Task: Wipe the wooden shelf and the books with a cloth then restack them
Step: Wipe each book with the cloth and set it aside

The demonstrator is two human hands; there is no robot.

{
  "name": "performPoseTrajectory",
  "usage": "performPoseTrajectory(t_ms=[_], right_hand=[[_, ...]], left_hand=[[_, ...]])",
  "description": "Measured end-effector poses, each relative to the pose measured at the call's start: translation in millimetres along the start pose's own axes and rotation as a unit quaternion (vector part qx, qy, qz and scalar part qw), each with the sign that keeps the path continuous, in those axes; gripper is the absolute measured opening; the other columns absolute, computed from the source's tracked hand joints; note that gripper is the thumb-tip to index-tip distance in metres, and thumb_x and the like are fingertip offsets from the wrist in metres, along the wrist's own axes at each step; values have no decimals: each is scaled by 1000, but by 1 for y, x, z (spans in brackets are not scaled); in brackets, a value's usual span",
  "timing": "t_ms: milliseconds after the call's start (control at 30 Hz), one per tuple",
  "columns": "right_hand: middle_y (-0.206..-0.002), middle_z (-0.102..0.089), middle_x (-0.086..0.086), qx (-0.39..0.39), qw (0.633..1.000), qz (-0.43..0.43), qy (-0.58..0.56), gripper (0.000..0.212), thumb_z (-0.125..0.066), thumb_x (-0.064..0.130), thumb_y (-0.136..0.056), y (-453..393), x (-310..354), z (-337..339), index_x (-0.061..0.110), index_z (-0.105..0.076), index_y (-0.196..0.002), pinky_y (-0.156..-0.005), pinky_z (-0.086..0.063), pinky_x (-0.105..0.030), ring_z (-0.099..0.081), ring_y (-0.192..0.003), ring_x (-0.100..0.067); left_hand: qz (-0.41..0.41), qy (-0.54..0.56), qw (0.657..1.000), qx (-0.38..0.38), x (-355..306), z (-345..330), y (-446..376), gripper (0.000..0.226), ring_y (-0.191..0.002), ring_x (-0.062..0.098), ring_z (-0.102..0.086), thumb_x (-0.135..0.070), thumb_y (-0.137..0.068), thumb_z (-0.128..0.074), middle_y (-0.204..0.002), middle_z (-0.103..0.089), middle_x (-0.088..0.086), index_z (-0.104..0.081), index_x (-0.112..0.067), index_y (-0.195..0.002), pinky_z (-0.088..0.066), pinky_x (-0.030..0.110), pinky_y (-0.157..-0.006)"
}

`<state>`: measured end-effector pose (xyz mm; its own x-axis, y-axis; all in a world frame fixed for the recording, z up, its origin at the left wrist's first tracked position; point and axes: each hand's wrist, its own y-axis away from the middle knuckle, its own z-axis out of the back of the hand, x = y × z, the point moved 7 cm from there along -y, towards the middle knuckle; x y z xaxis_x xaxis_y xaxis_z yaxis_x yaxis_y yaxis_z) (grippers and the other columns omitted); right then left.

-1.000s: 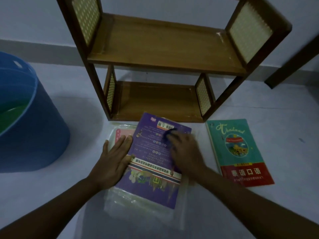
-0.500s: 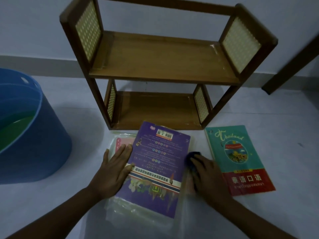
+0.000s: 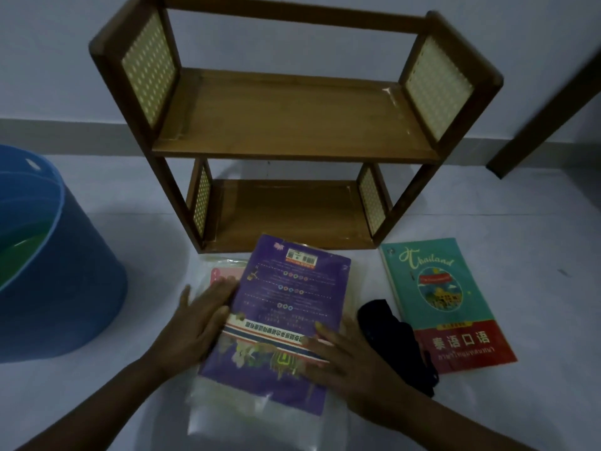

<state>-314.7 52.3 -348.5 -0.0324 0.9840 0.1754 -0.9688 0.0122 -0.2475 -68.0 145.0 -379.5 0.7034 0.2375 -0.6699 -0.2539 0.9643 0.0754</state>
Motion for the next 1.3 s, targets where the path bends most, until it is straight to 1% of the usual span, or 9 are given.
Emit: performPoseTrajectory(t_ms=[100, 167, 300, 433, 567, 700, 933, 1167, 1300], right_hand=[[-145, -47, -2, -66, 977, -86, -182, 34, -36, 32, -102, -31, -16, 59, 24, -53, -131, -112, -24, -57, -28, -143, -32], [-143, -48, 4, -111, 944, -146, -274, 40, -38, 45, -99, -52, -29, 105, 25, -50, -131, -113, -32, -44, -36, -140, -24], [-99, -67, 30, -233, 874, -230, -358, 20, -47, 26, -94, -74, -51, 183, 32, -63, -104, -72, -48, -6, -63, -90, 9], [-91, -72, 13, -285, 790, -286, -461, 13, -56, 26, -88, -72, -76, 185, 26, -66, -96, -79, -54, -22, -66, -91, -6], [-98, -73, 7, -261, 753, -345, -496, 17, -57, 26, -89, -61, -94, 137, 32, -71, -98, -87, -55, -37, -67, -99, -14], [-105, -71, 7, -164, 769, -381, -487, 23, -56, 9, -95, -56, -88, 81, 27, -60, -108, -81, -52, -21, -66, -100, -3], [-96, -66, 14, -285, 791, -391, -375, 18, -57, 12, -94, -8, -96, 143, 27, -57, -105, -72, -49, -12, -63, -90, 2], [-107, -61, 14, -263, 782, -543, -158, 38, -61, 32, -90, 128, -162, 182, 22, -55, -126, -75, -44, -13, -60, -91, 2], [-108, -64, -4, -194, 745, -619, -157, 32, -55, 29, -93, 174, -219, 148, 17, -58, -123, -78, -45, -34, -60, -93, -23]], left_hand=[[33, 25, 995, -92, -15, 54, -8, 64, -145, 25, -22, -51, -88, -39, -155, -22, -9, -9, -56, -144, -14, 55, -117], [82, 122, 983, -113, -33, 76, -12, 93, -141, 33, -32, -81, -70, -46, -155, -32, 4, -23, -38, -149, -28, 52, -115], [4, 179, 967, -181, -99, 86, -11, 50, -103, -6, -62, -56, -74, -69, -110, -68, -23, -57, -42, -120, -49, 8, -85], [-16, 265, 928, -260, -126, 89, -12, 54, -83, -1, -69, -48, -74, -75, -83, -73, -4, -62, -5, -104, -53, 10, -67], [15, 280, 934, -220, -109, 83, -19, 62, -95, 6, -69, -81, -59, -60, -105, -71, -16, -62, -38, -104, -59, 28, -75], [50, 227, 943, -236, -101, 83, -19, 42, -93, -2, -66, -83, -65, -52, -102, -67, -29, -54, -57, -99, -56, 27, -71], [29, 231, 934, -272, -169, 60, -25, 28, -92, -23, -56, -40, -85, -65, -102, -60, -45, -55, -36, -111, -46, 5, -68], [156, 493, 853, 73, -229, -114, -105, 61, -106, 27, -67, -43, -74, -69, -123, -66, 7, -52, -20, -128, -54, 52, -88], [212, 492, 837, 109, -241, -167, -164, 45, -97, 32, -66, -23, -82, -61, -117, -65, 15, -51, -12, -125, -57, 40, -69]])
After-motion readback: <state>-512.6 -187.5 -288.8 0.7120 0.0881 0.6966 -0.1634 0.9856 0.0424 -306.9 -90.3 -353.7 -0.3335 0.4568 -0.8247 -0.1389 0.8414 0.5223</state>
